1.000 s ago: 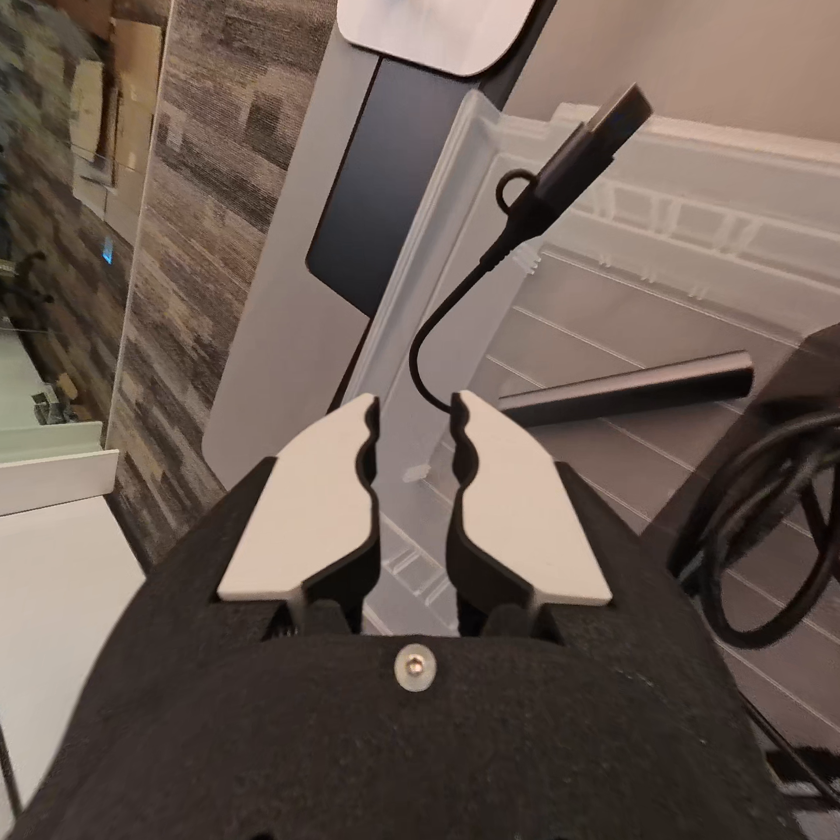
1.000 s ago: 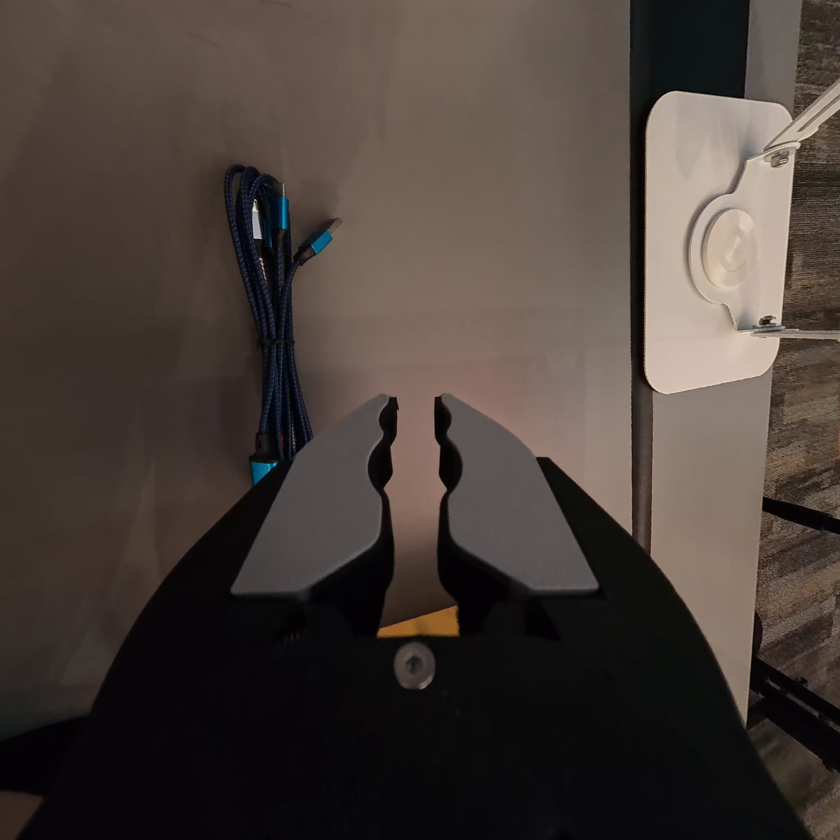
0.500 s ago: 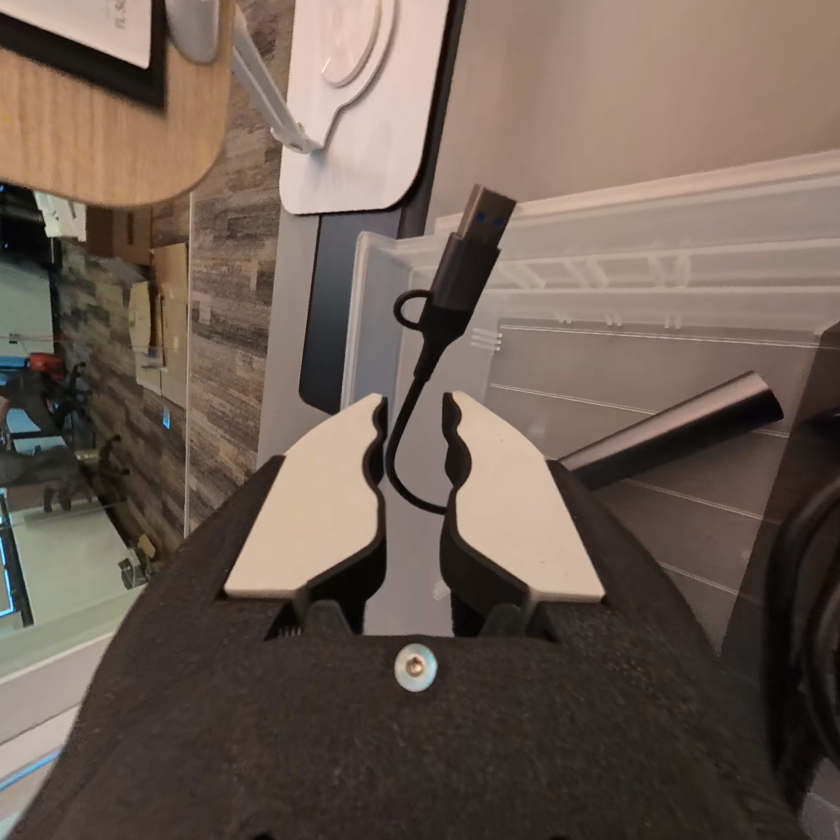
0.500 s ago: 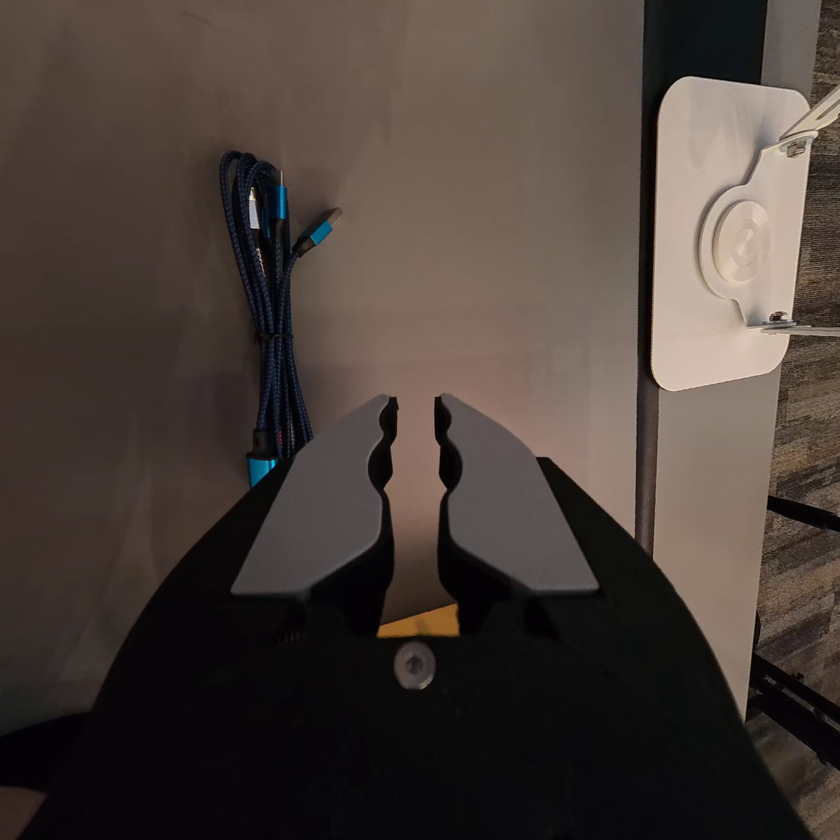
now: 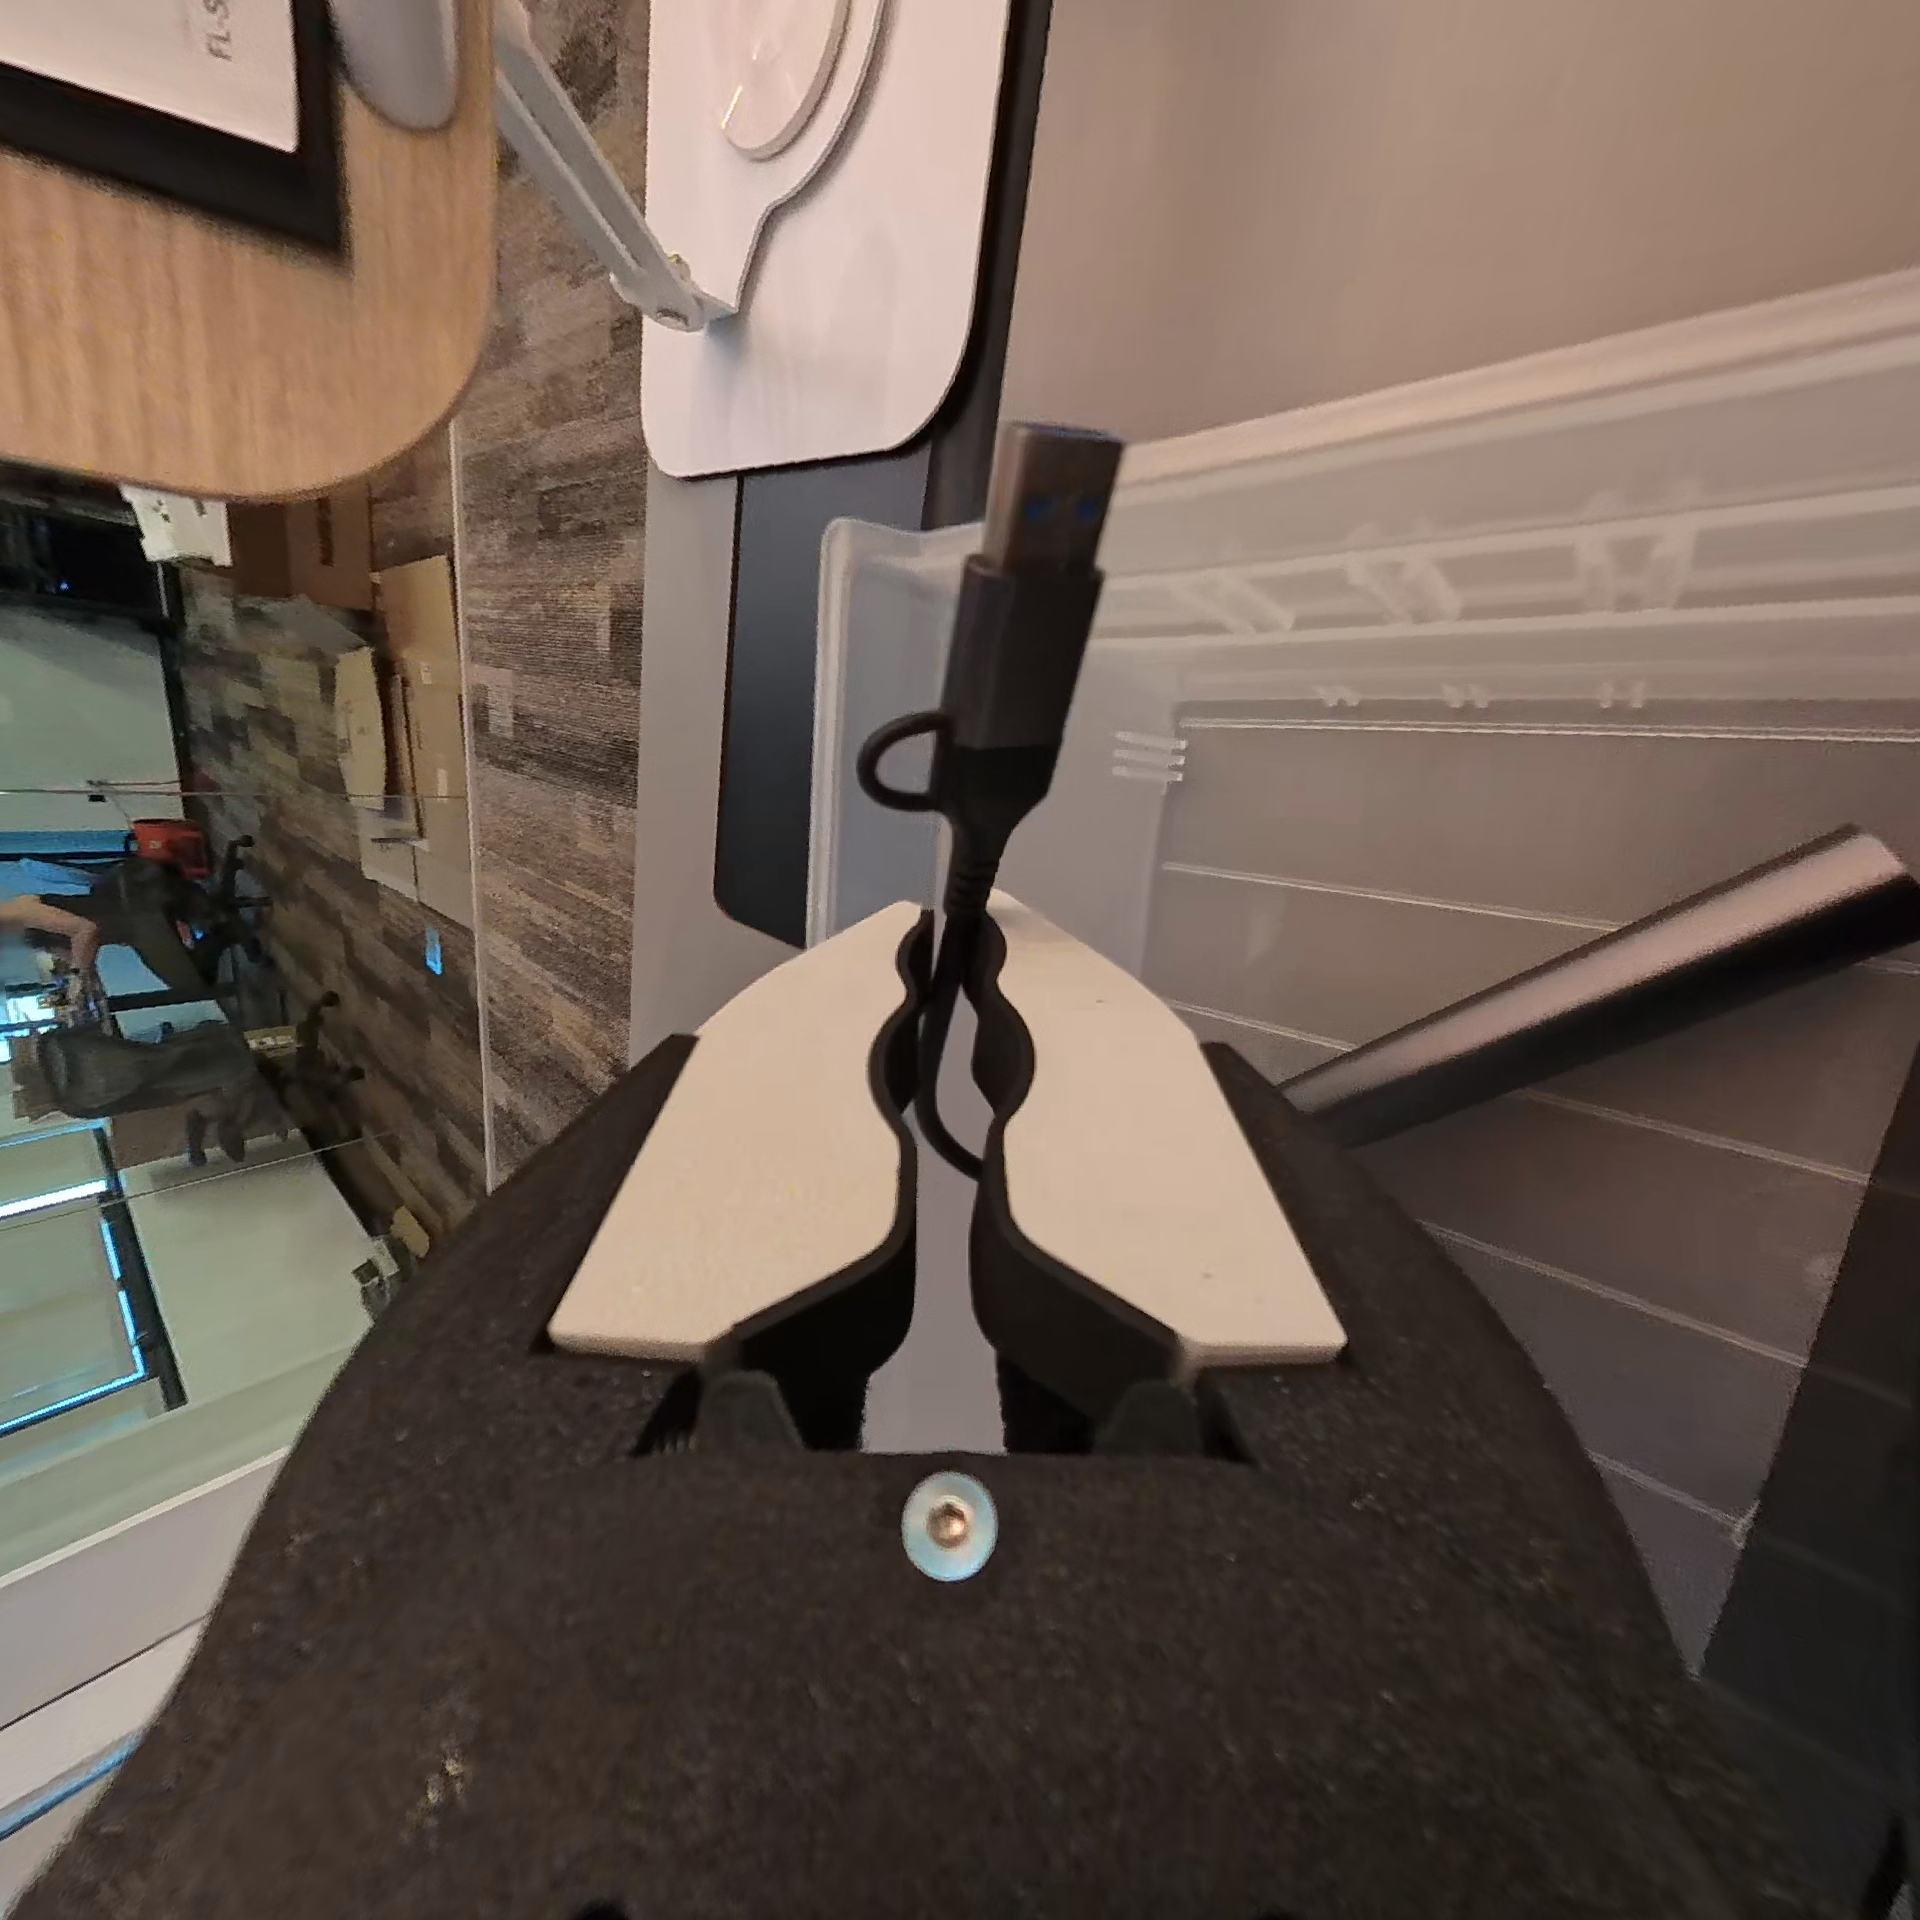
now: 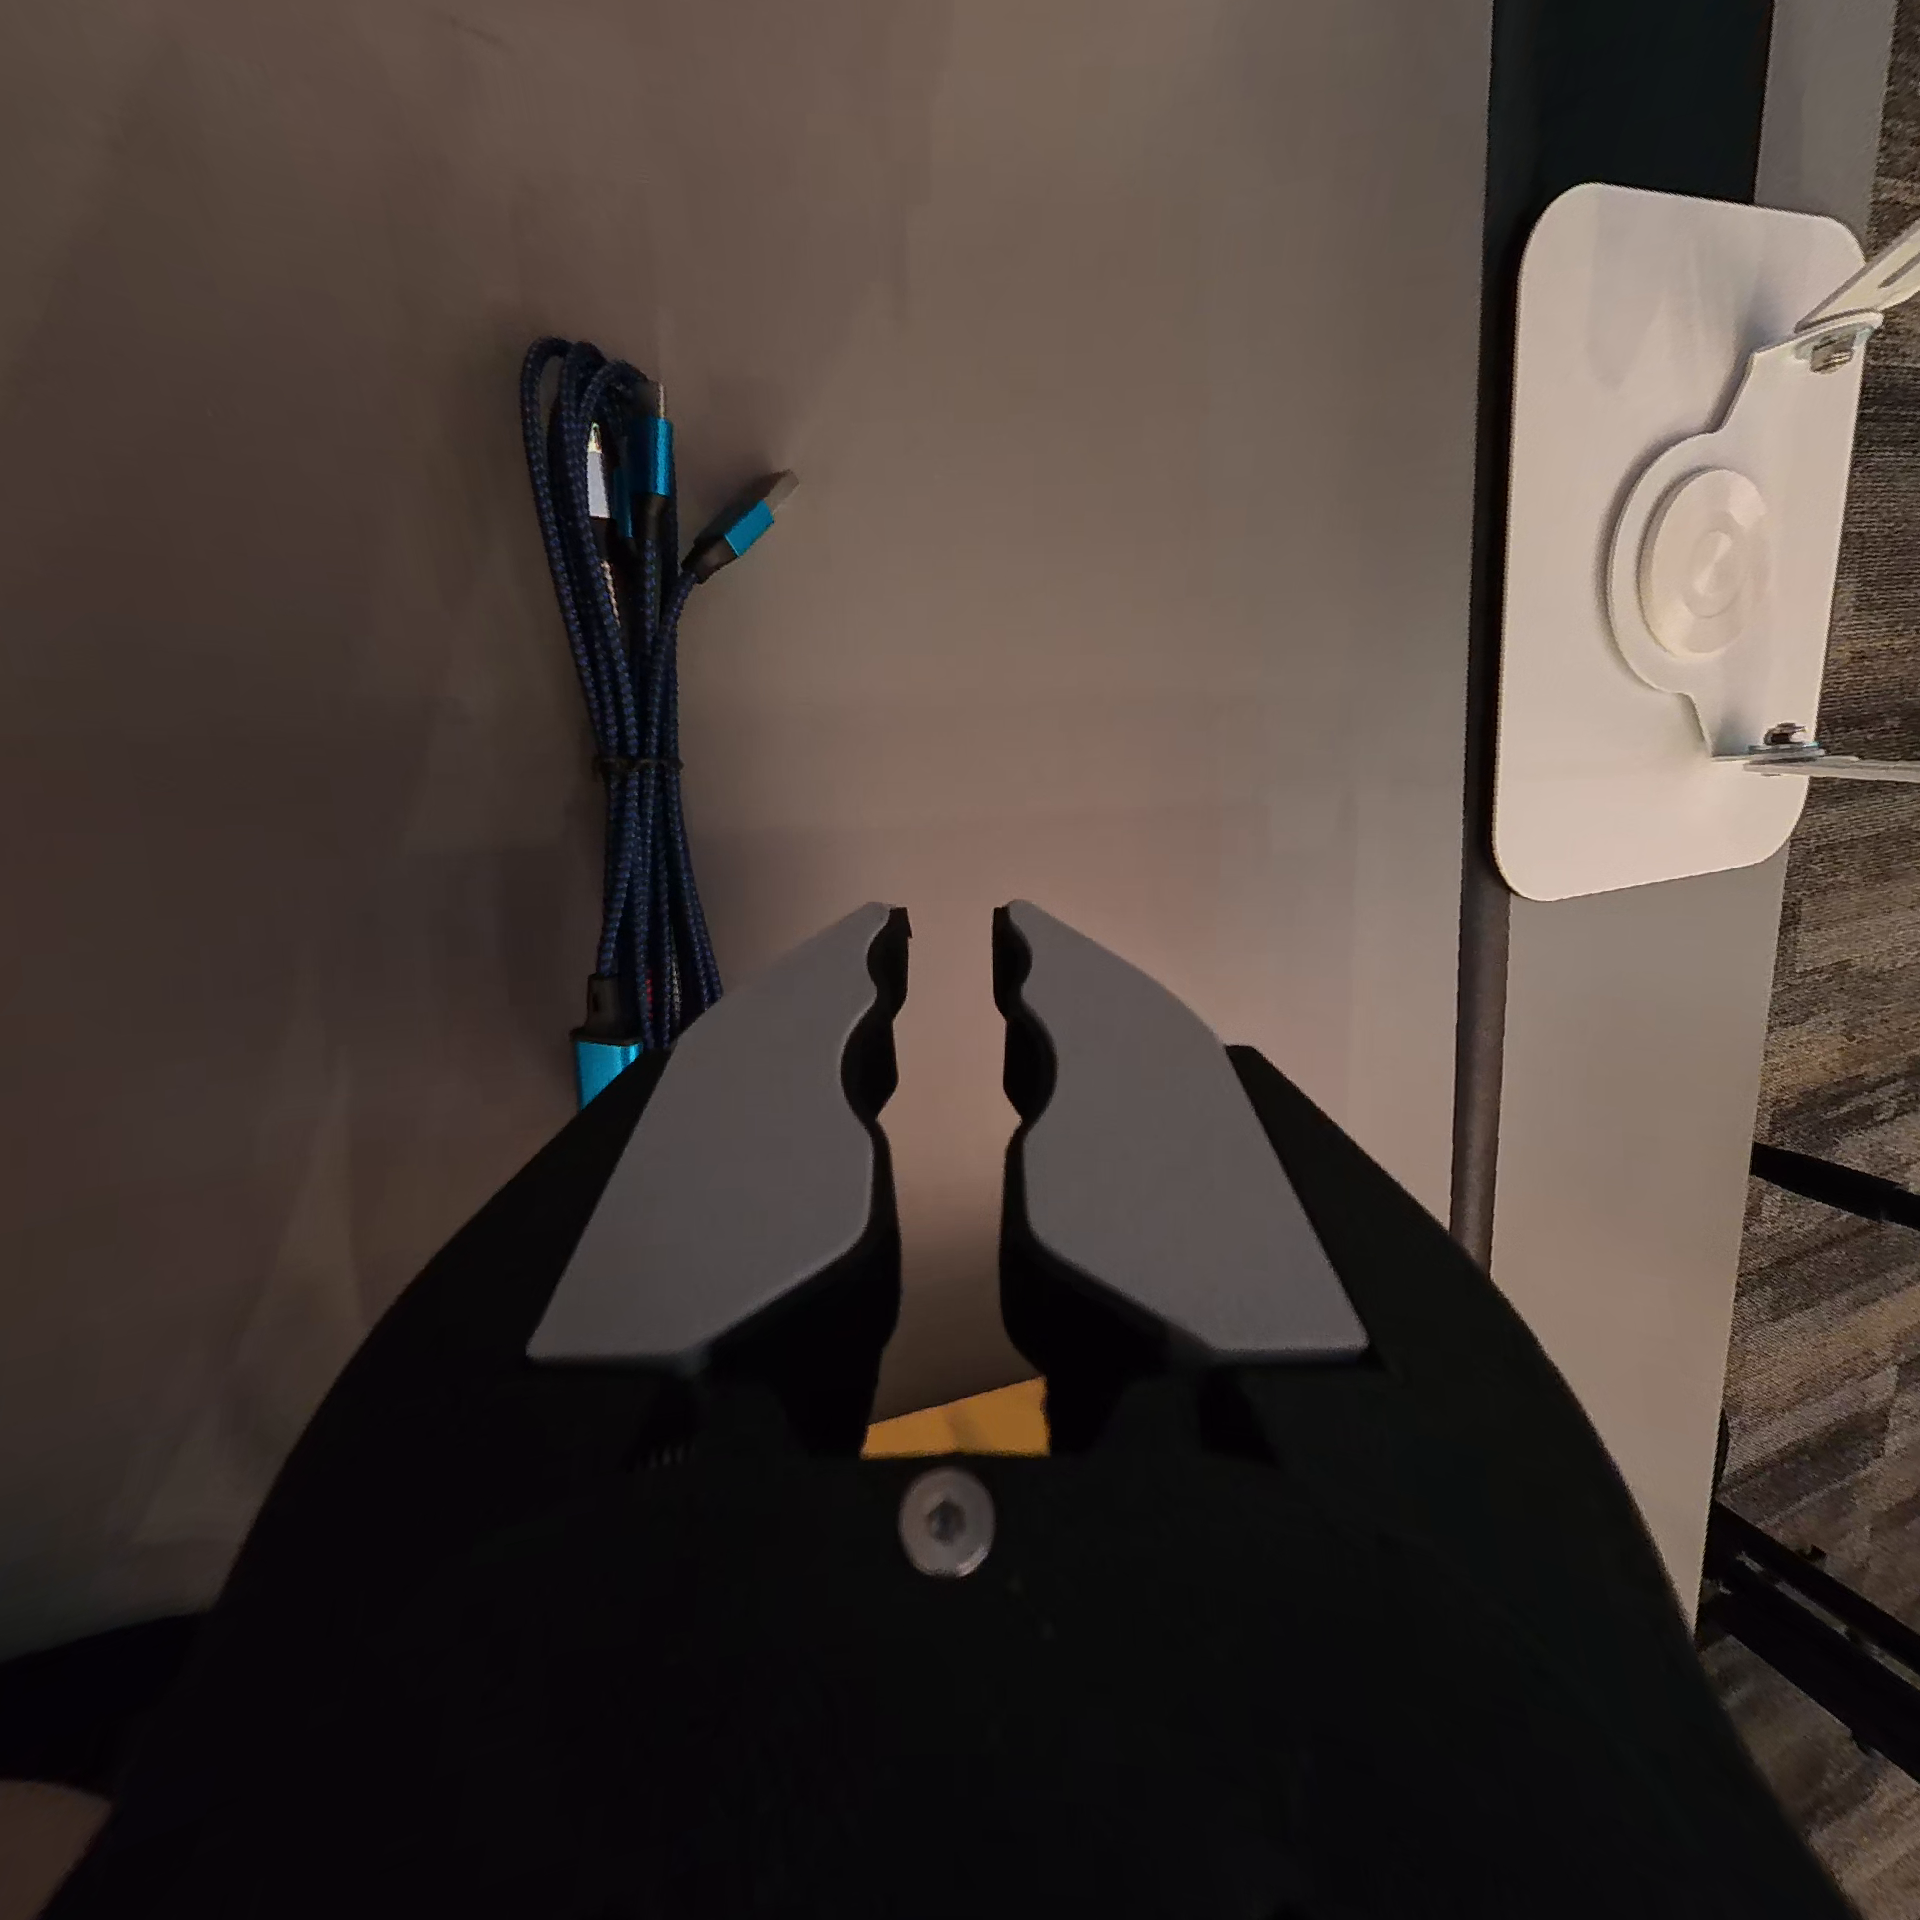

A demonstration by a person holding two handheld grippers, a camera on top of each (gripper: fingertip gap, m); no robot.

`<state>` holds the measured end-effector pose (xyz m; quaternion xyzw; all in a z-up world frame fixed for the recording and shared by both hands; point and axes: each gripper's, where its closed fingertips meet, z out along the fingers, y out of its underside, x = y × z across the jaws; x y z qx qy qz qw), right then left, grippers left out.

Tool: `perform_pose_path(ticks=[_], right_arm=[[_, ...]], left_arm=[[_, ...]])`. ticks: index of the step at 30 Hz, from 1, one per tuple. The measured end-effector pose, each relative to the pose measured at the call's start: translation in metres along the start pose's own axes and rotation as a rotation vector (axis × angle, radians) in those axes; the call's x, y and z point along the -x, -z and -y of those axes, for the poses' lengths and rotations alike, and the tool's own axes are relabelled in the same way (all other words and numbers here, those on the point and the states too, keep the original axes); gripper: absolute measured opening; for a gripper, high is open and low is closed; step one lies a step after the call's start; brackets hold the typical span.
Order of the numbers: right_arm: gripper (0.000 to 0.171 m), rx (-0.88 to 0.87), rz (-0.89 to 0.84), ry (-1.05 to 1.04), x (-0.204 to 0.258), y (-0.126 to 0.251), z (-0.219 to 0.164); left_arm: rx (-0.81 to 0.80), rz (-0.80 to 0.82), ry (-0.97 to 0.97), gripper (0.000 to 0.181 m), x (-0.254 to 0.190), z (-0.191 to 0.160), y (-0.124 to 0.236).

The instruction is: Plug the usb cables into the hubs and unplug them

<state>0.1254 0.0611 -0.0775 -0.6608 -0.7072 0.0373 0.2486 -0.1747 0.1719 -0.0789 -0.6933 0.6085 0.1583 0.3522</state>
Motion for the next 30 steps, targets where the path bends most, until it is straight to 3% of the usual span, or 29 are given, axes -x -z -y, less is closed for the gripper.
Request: perform_pose_path(ticks=[15,30], right_arm=[[0.016,-0.033,-0.005,0.034,0.006,0.009,0.010],[0.016,-0.089,-0.003,0.080,0.017,0.020,0.024]], left_arm=[[0.036,0.125,0.042,0.003,0.028,0.001,0.056],[0.071,0.223,-0.044,0.003,0.064,0.055,0.126]])
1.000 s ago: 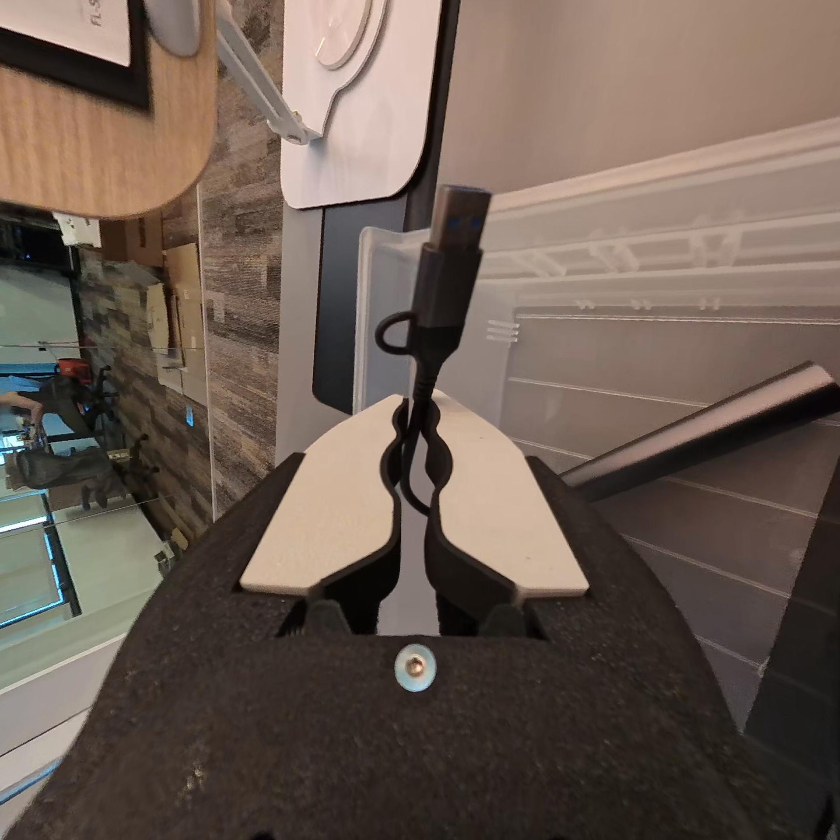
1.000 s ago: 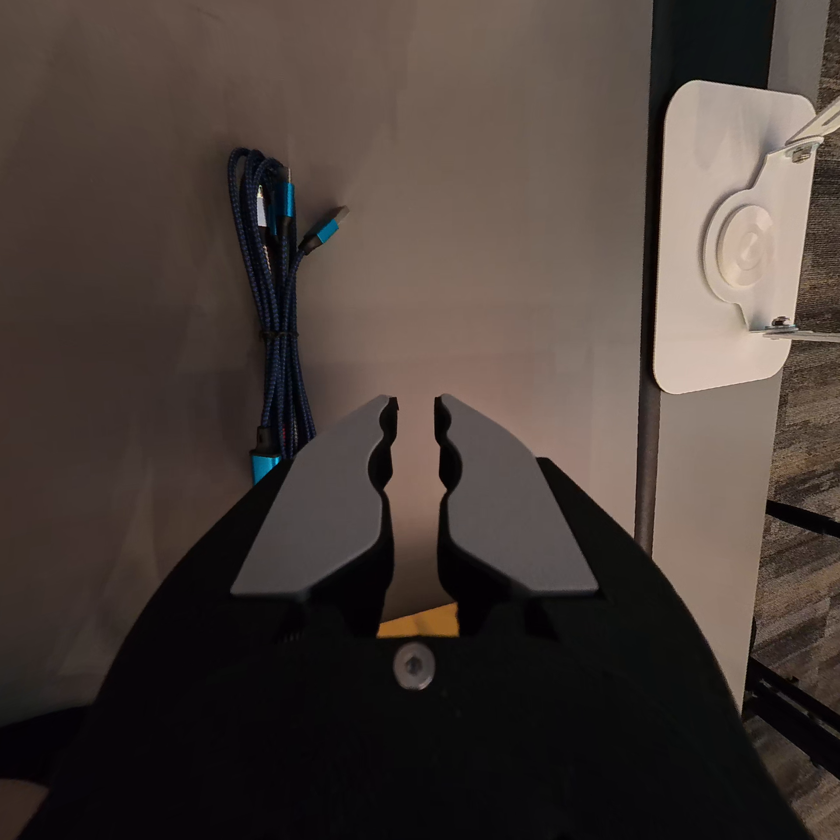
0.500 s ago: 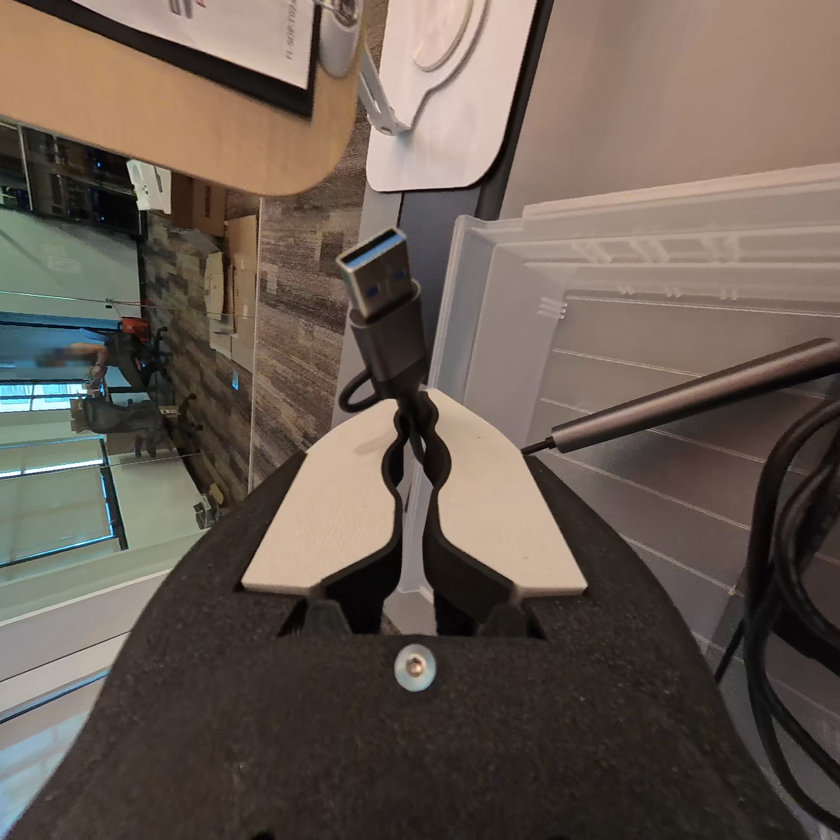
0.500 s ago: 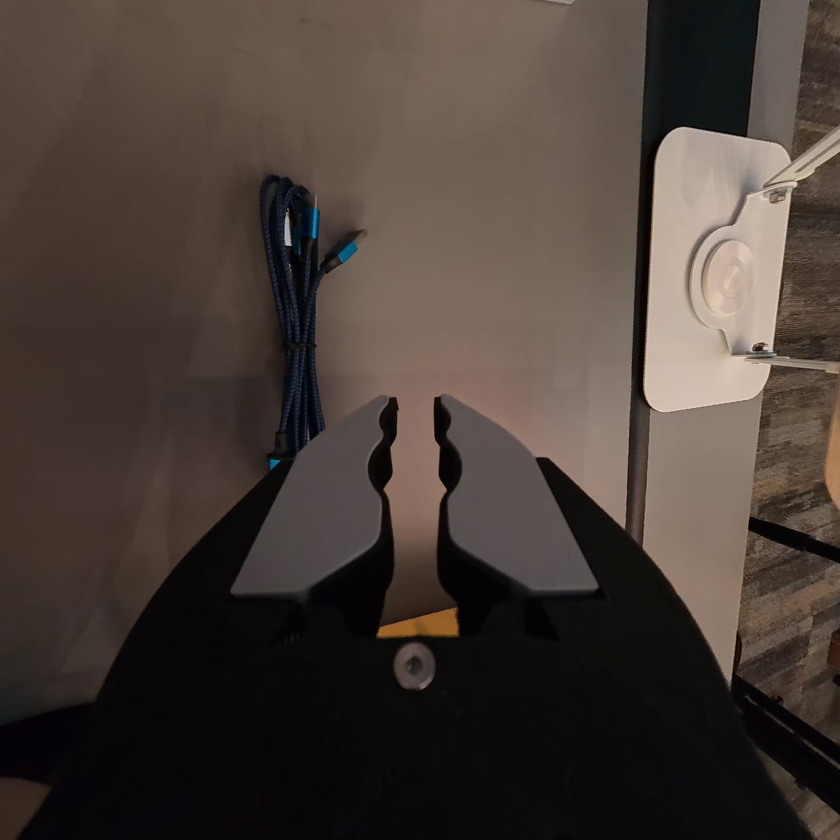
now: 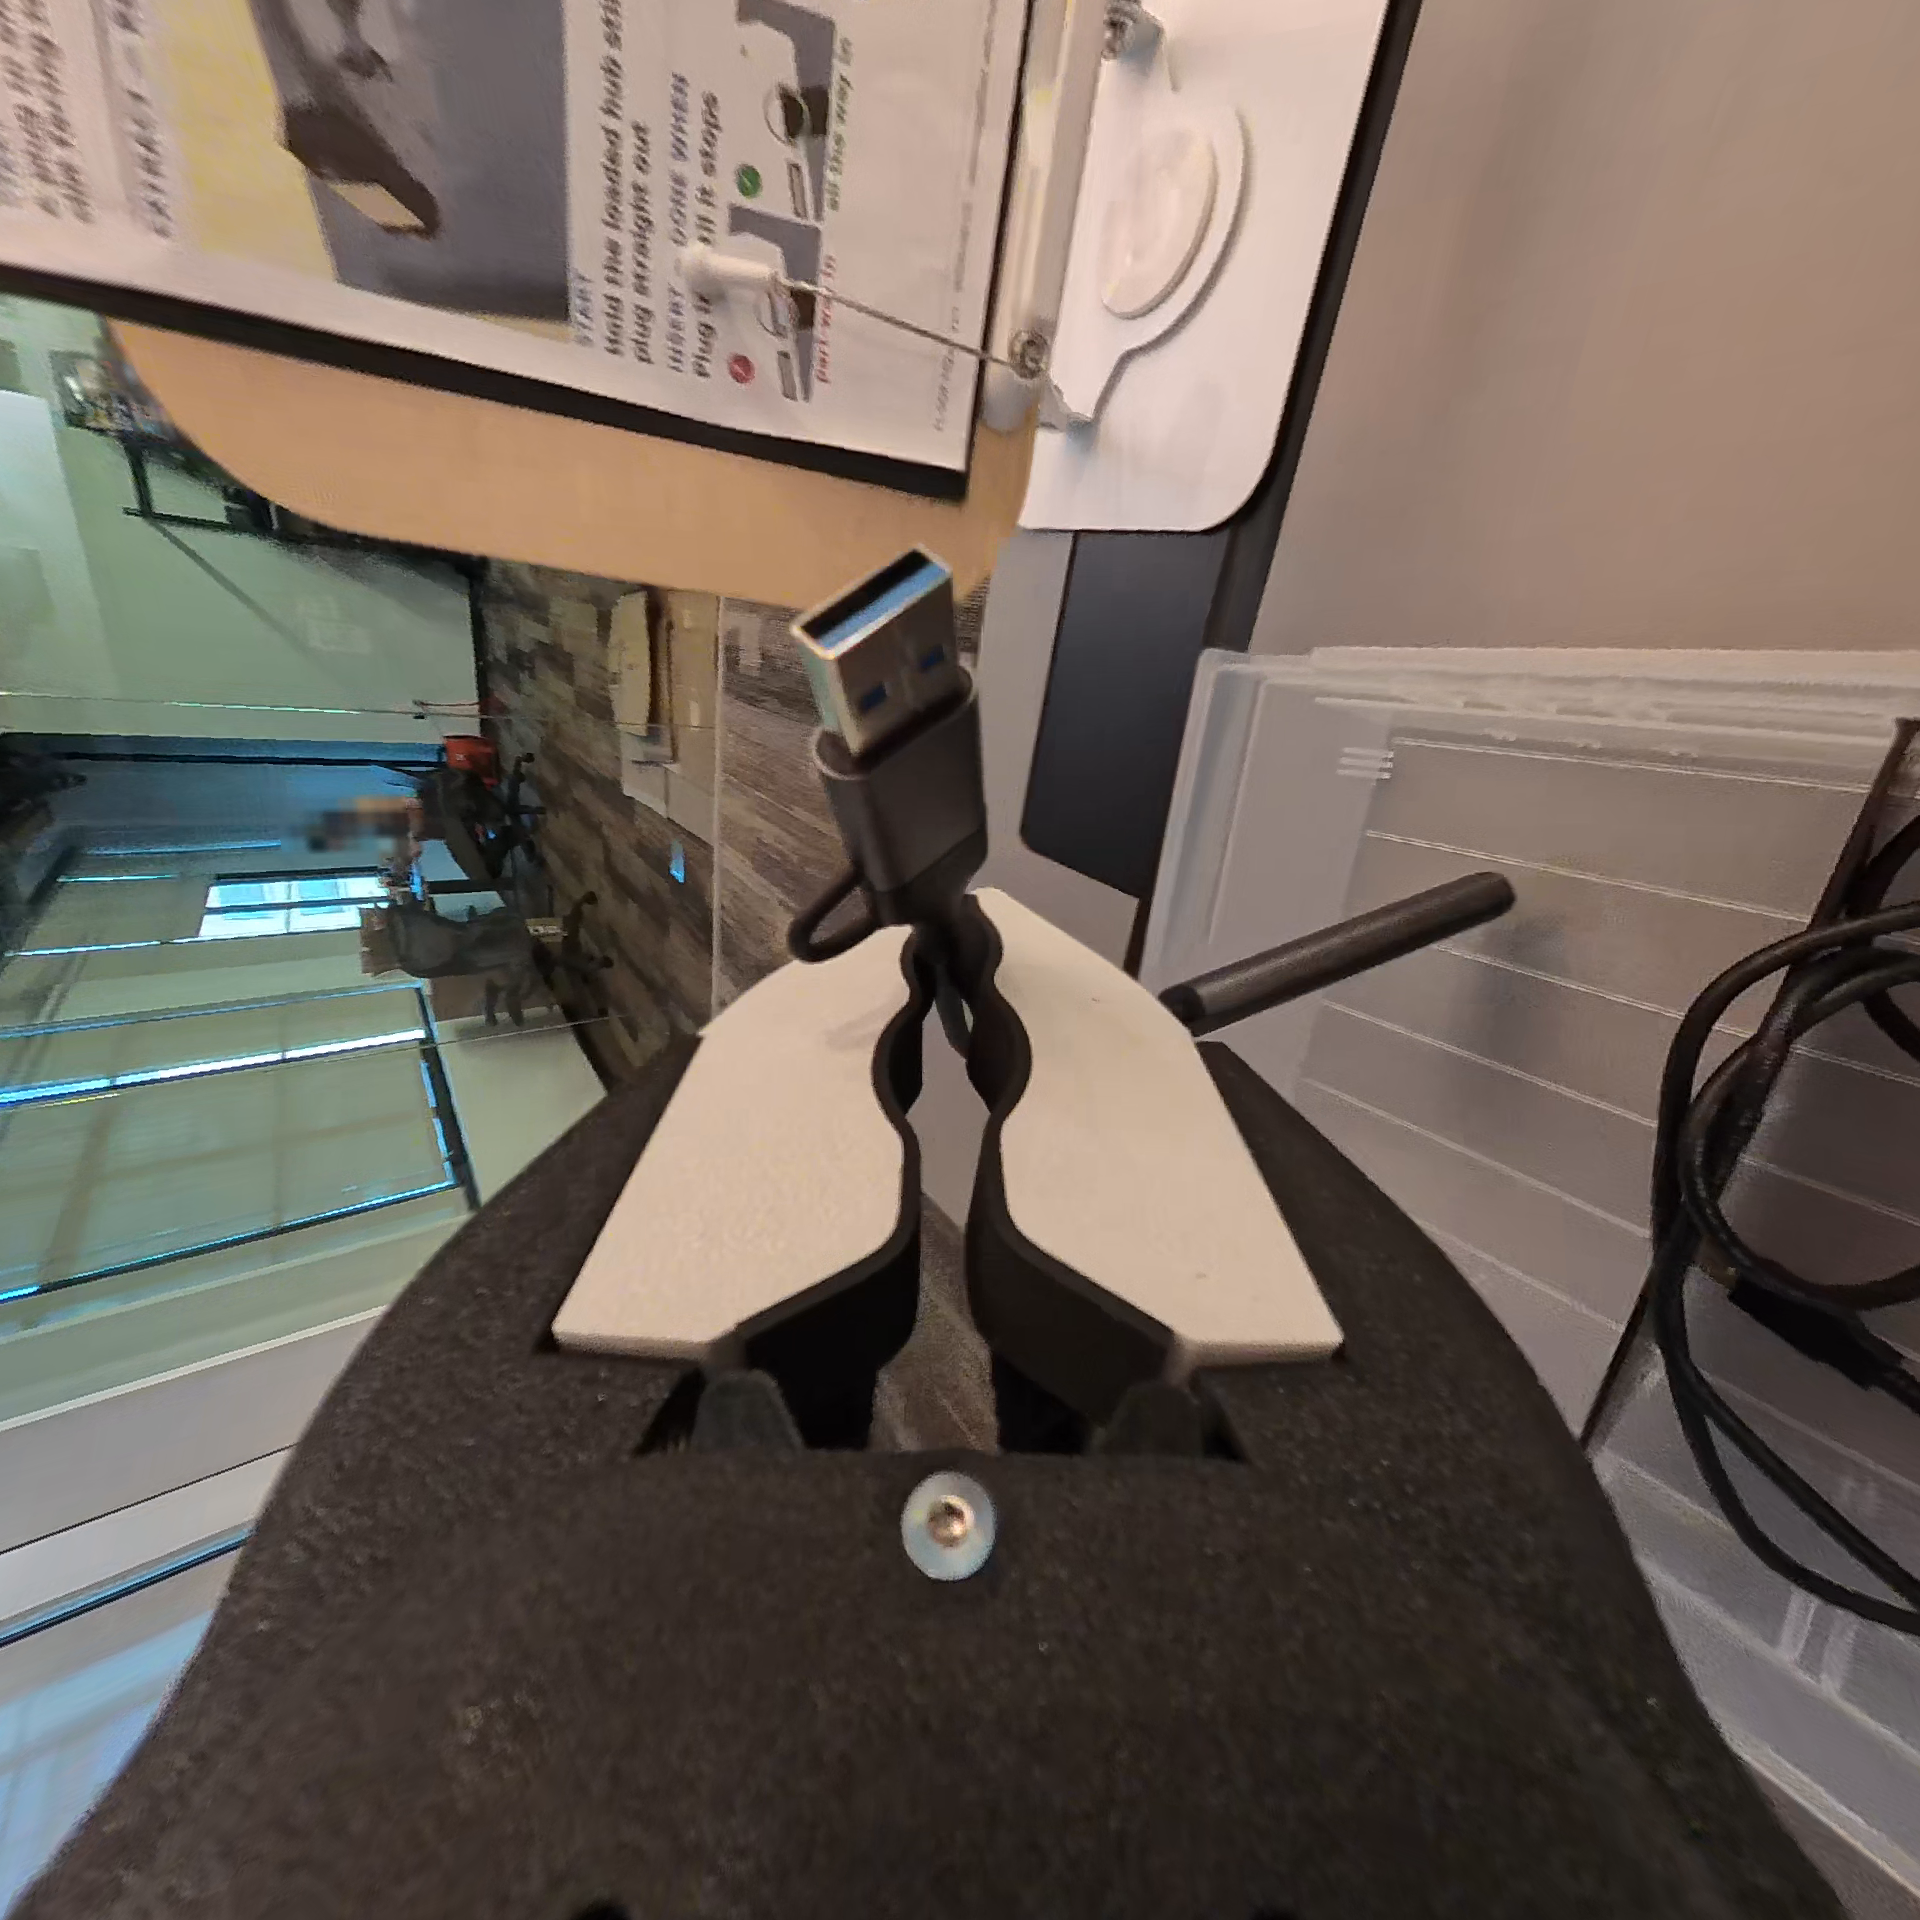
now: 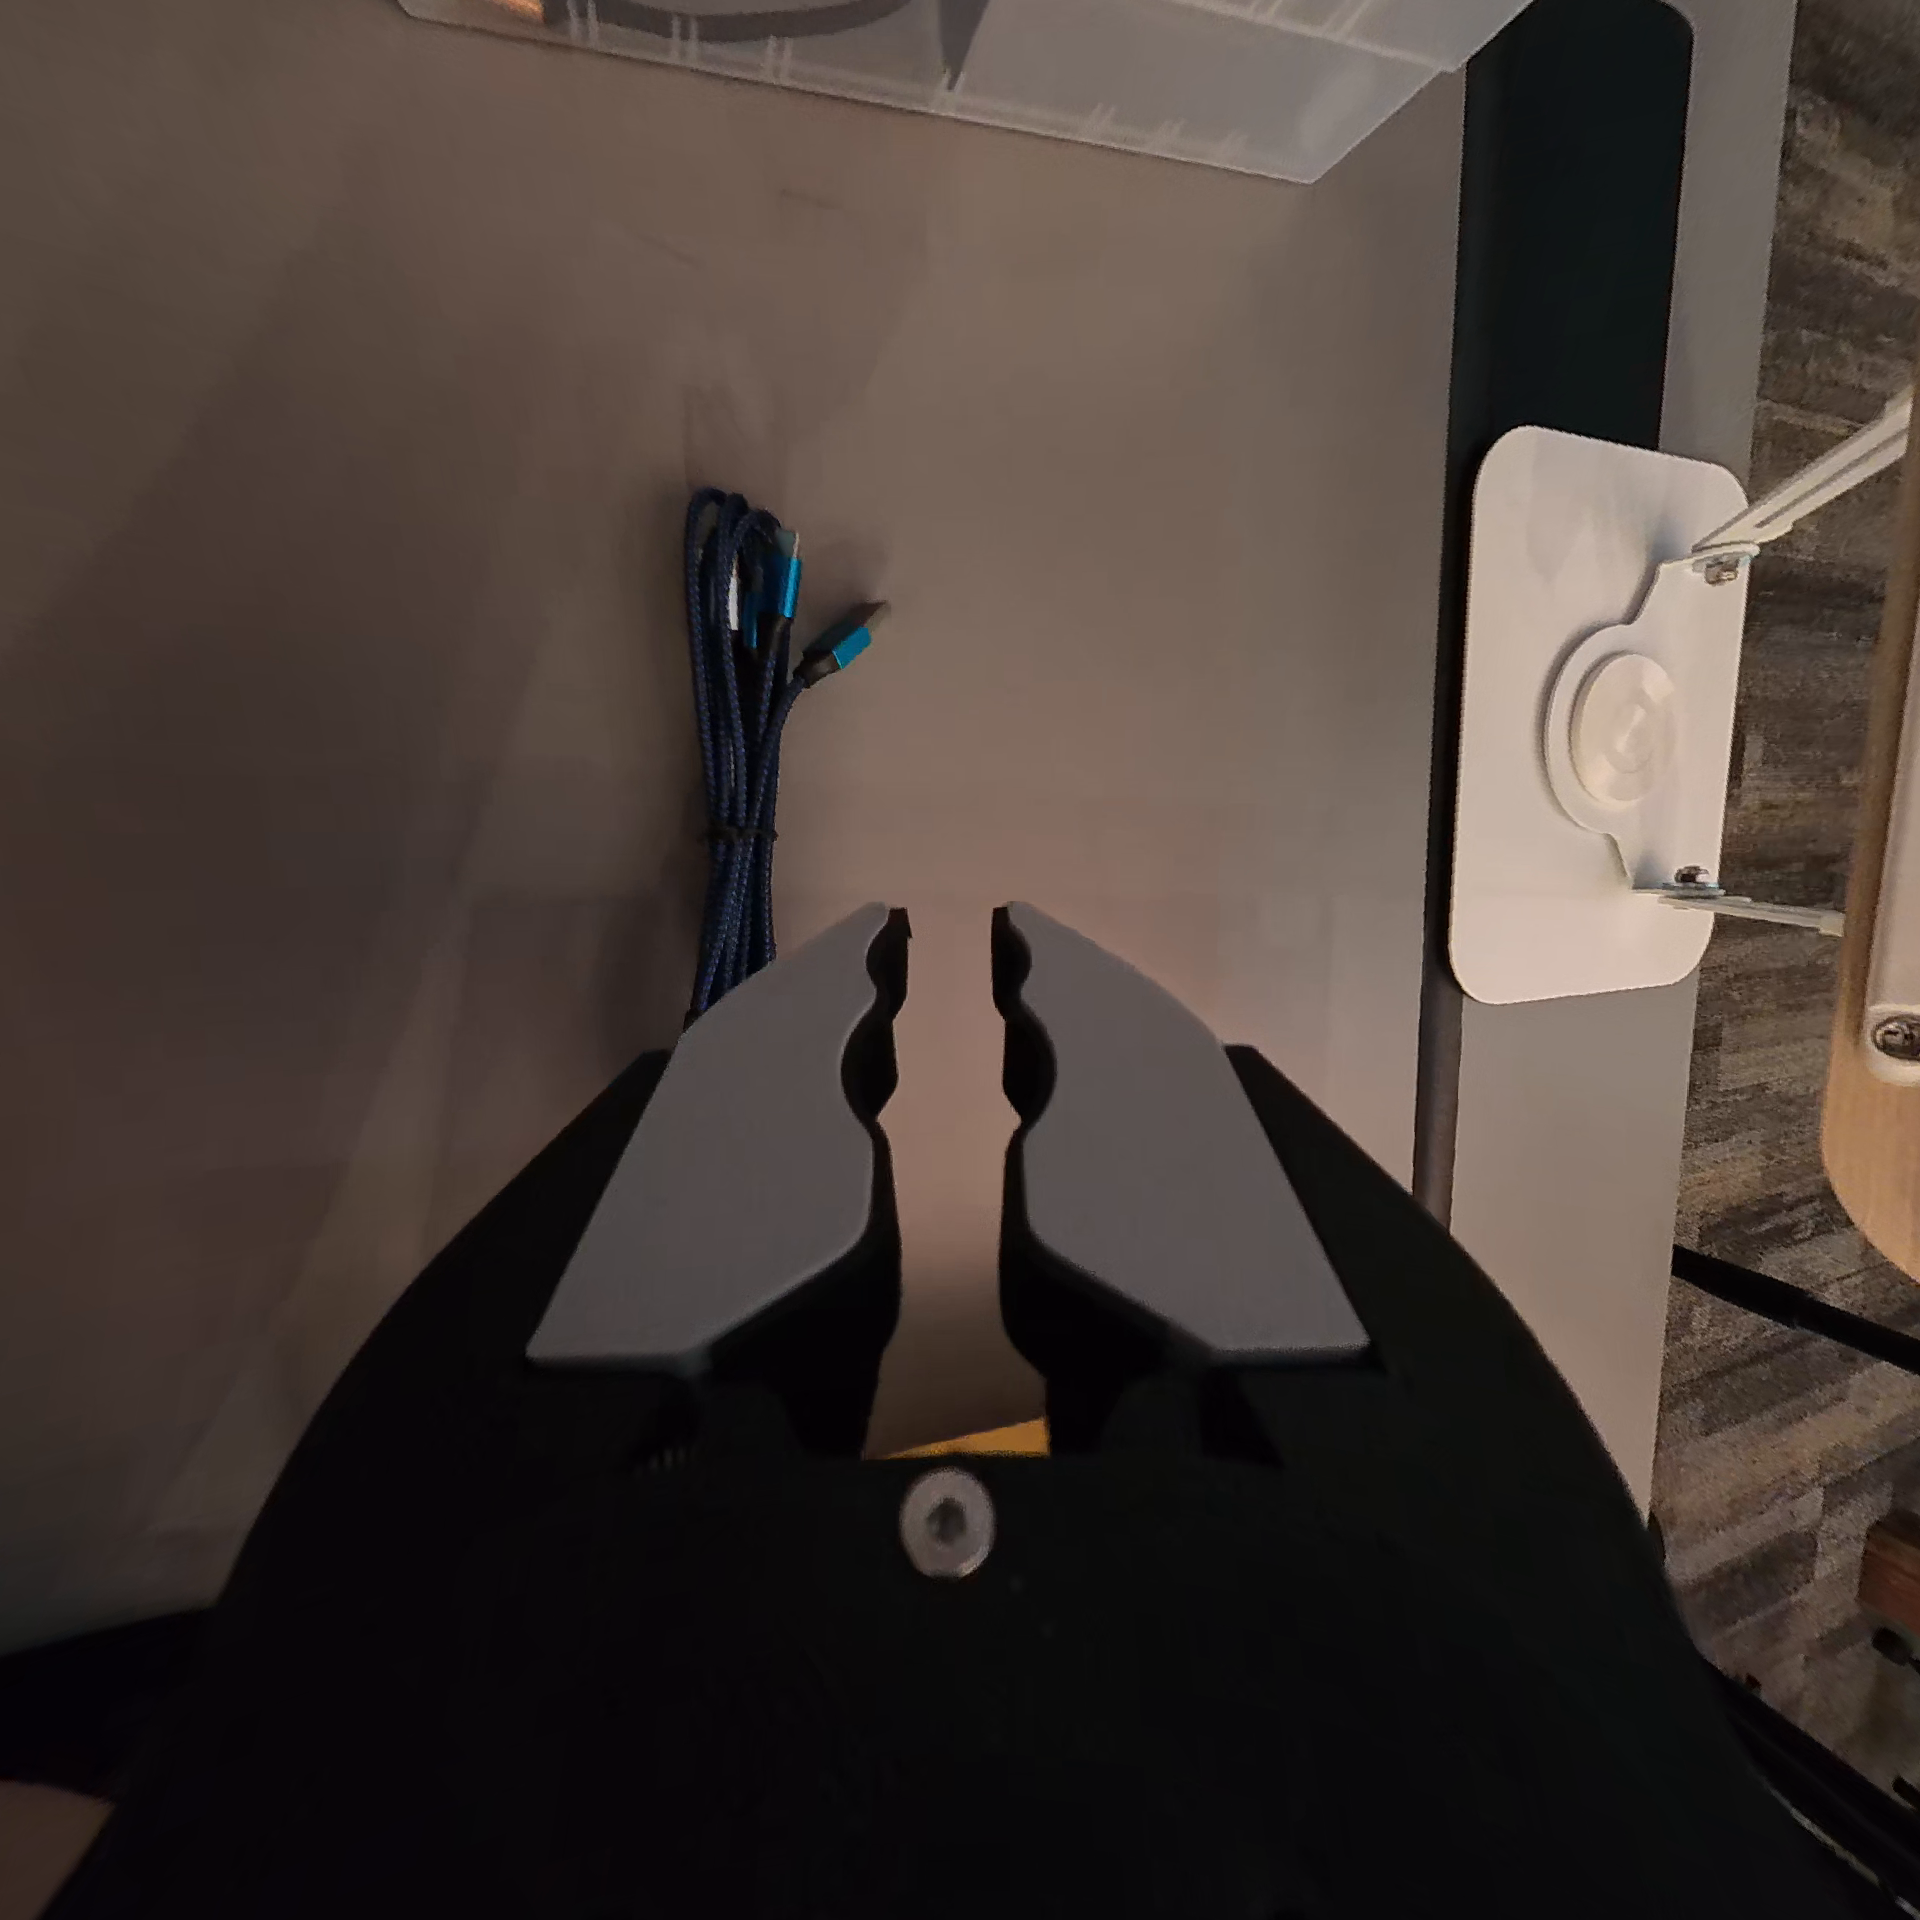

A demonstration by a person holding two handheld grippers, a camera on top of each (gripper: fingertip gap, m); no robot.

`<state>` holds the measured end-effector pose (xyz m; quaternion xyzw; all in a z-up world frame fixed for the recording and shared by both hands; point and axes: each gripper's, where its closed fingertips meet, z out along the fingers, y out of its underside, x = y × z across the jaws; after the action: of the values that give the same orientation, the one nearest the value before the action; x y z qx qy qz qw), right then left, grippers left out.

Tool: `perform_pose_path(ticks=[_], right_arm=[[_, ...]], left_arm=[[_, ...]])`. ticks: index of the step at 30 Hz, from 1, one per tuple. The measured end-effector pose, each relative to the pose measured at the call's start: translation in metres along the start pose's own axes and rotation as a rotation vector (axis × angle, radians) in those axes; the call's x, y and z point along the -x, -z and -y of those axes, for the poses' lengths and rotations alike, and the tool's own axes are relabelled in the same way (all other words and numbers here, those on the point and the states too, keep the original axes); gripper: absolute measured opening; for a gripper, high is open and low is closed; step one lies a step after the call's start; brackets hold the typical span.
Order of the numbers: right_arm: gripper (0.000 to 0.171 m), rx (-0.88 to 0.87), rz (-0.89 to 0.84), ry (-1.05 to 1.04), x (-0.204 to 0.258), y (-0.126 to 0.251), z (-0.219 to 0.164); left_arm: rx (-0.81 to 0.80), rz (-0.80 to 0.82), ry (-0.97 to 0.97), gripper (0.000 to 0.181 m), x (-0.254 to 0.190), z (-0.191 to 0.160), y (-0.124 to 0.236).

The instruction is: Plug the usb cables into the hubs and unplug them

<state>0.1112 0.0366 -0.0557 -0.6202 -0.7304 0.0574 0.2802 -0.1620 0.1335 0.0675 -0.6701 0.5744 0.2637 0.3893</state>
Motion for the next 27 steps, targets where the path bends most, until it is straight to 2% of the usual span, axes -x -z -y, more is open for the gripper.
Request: perform_pose_path(ticks=[8,13,19,22,27], right_arm=[[0.016,-0.076,-0.005,-0.030,-0.005,0.001,0.011],[0.020,-0.320,-0.007,-0.157,-0.017,0.016,0.046],[0.037,-0.733,0.119,-0.368,-0.023,0.054,0.095],[0.041,-0.832,0.148,-0.402,-0.026,0.069,0.100],[0.055,-0.944,0.340,-0.392,-0.010,0.091,0.106]], left_arm=[[-0.019,0.107,-0.033,0.003,0.047,0.040,0.052],[-0.120,0.132,-0.036,0.003,0.062,0.090,0.095],[-0.270,0.095,-0.081,0.003,0.048,0.167,0.140],[-0.353,0.057,-0.104,0.003,0.029,0.206,0.158],[-0.462,0.017,-0.143,0.003,-0.004,0.253,0.179]])
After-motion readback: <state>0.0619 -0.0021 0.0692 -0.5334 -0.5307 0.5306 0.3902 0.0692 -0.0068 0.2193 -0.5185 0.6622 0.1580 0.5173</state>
